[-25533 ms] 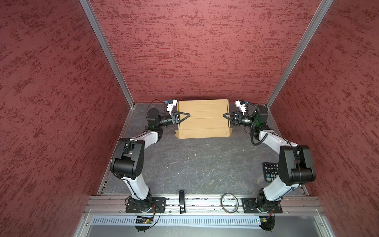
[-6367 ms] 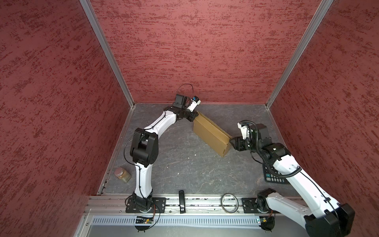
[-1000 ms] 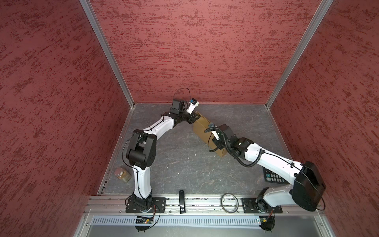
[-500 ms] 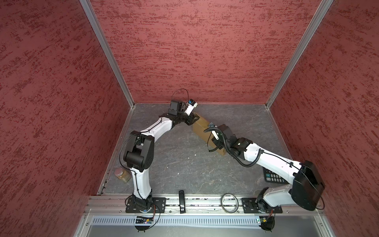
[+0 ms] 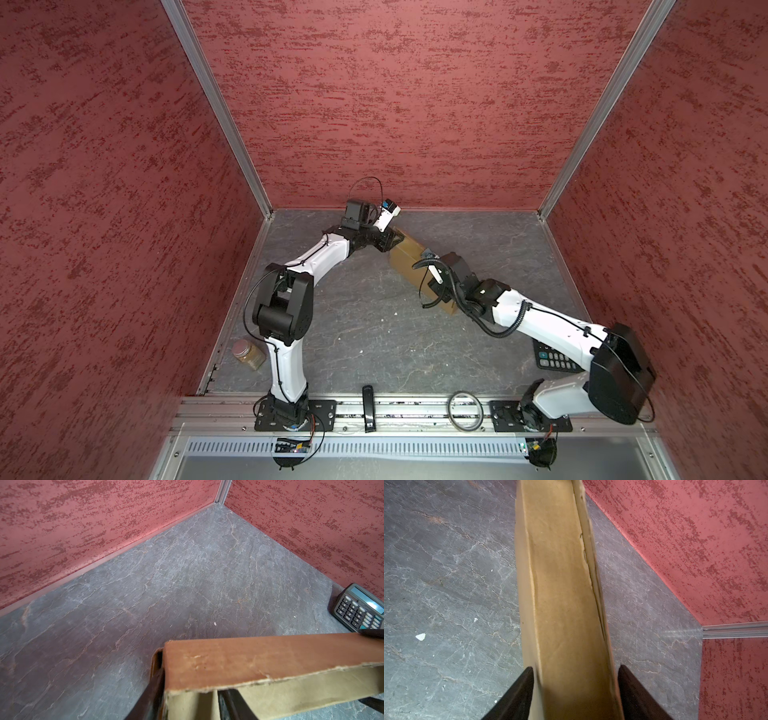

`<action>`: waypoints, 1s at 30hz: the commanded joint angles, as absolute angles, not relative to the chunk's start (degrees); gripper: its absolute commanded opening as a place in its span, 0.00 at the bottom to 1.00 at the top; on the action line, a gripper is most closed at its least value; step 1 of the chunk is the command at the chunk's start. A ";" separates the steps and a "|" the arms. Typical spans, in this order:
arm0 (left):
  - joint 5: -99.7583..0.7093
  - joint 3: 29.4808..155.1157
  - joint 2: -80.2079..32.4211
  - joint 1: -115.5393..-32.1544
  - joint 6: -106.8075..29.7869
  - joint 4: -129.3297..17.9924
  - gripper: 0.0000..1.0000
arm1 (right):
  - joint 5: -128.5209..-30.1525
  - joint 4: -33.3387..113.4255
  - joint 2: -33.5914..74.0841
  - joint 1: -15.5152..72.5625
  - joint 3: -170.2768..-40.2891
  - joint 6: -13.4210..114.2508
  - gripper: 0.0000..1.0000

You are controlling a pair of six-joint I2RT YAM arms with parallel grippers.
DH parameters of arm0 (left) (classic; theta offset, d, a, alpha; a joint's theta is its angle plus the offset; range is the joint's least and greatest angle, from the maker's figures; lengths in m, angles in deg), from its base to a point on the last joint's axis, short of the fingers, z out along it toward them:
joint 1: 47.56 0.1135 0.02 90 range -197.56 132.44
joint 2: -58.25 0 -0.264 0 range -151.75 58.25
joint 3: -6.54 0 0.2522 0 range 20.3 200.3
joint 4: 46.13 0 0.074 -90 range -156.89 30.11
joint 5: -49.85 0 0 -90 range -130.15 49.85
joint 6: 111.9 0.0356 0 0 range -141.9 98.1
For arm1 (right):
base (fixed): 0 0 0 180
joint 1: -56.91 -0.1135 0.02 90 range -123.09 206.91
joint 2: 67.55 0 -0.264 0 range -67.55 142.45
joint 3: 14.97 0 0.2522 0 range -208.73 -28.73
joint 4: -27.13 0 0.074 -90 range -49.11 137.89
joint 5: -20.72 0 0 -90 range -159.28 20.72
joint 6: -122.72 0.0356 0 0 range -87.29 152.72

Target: Fold the paper box

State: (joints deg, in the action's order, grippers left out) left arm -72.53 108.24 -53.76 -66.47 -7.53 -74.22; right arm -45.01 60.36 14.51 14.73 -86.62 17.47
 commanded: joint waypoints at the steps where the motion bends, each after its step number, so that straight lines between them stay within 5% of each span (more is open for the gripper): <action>1: -71.07 108.13 -57.75 -65.65 -6.85 -81.82 0.42 | -43.51 60.24 15.19 14.54 -85.91 15.61 0.65; 17: -71.85 109.61 -60.58 -66.25 -6.68 -81.64 0.40 | -41.07 58.87 16.38 14.68 -87.54 12.37 0.68; 30: -72.25 107.28 -58.60 -66.10 -5.06 -81.03 0.47 | -42.42 59.14 17.68 15.11 -87.63 14.26 0.61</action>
